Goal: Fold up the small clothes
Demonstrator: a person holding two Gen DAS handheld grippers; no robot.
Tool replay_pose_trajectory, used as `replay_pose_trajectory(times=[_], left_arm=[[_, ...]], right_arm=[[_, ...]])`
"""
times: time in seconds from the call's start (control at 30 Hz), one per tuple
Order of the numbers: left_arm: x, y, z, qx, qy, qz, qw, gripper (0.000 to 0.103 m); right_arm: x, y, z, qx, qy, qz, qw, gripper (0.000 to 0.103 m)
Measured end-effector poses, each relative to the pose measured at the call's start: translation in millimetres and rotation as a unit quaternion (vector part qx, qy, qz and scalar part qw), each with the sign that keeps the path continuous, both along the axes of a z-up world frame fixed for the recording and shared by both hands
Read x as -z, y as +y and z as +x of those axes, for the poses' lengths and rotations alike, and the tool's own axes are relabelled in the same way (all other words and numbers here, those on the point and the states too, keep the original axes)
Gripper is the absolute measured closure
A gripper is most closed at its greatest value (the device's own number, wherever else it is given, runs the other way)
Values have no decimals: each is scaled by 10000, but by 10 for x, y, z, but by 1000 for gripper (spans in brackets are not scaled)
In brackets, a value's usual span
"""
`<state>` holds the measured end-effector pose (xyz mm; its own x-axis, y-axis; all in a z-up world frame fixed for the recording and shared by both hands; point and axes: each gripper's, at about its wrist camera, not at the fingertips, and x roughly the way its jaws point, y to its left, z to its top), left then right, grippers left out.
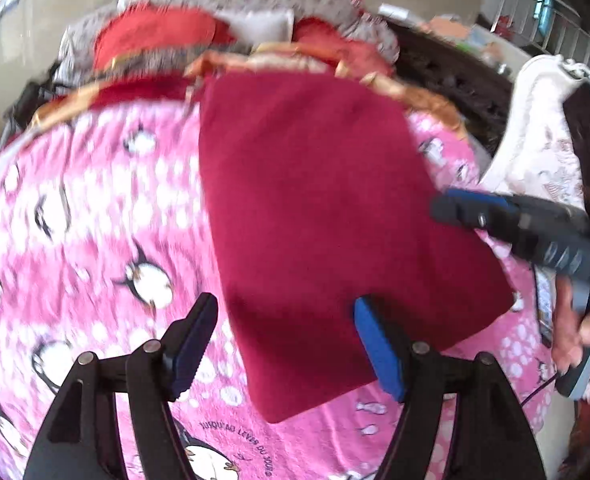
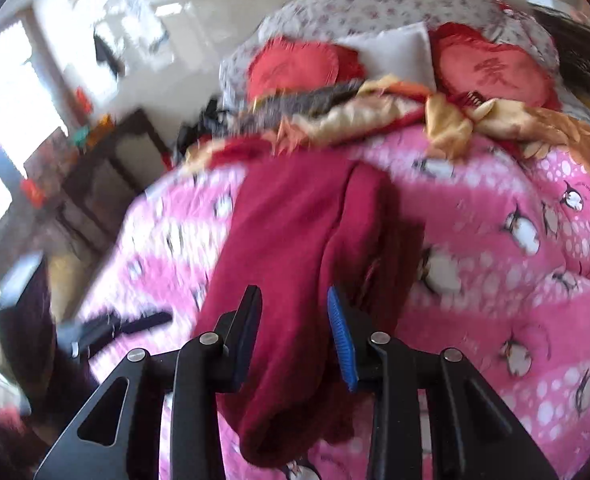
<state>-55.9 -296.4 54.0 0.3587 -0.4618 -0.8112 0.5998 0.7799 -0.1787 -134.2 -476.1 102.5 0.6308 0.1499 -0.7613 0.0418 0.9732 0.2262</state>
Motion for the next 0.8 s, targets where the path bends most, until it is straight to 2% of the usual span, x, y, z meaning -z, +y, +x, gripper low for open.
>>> replay_pose_trajectory(times=[0.03, 0.07, 0.1, 0.17, 0.23, 0.33, 0.4, 0.53, 0.57, 0.6, 0.7, 0.8], left_arm=[[87, -14, 5, 45, 100, 25, 9999, 29], [137, -23, 2, 61, 149, 82, 9998, 29], [159, -16, -31, 71, 150, 137, 9998, 29], [100, 11, -89, 106, -11, 158, 9998, 29], [-6, 8, -81, 94, -305, 184, 9993, 29], [-123, 4, -51, 28, -522, 77, 9986, 29], [-155, -68, 11, -6, -524, 72, 9986, 29], [-111, -190, 39, -68, -482, 167, 9987, 28], [-115, -194, 77, -89, -473, 184, 9987, 28], [-101, -229, 84, -106, -490, 186, 9986, 28], [-74, -303, 121, -113, -560, 195, 9982, 23], [-39, -353, 146, -137, -557, 251, 9980, 20]], right_arm=[[124, 25, -23, 124, 157, -410, 9990, 100], [246, 16, -43, 205, 293, -580, 9977, 100], [346, -19, -76, 258, 362, -516, 9977, 101], [355, -119, -134, 345, 299, -156, 9988, 100], [205, -196, -163, 384, 214, 118, 9990, 100], [-62, -325, -116, 614, -220, 374, 9972, 97], [-128, -405, 27, 830, -340, 388, 9952, 87], [-8, -528, 487, 1058, -141, 609, 9924, 86], [38, -543, 599, 1055, -76, 631, 9924, 89], [57, -544, 657, 1055, -79, 544, 9929, 103], [111, -499, 813, 1117, -111, -260, 9933, 103], [279, -551, 904, 1217, -68, -366, 9919, 103]])
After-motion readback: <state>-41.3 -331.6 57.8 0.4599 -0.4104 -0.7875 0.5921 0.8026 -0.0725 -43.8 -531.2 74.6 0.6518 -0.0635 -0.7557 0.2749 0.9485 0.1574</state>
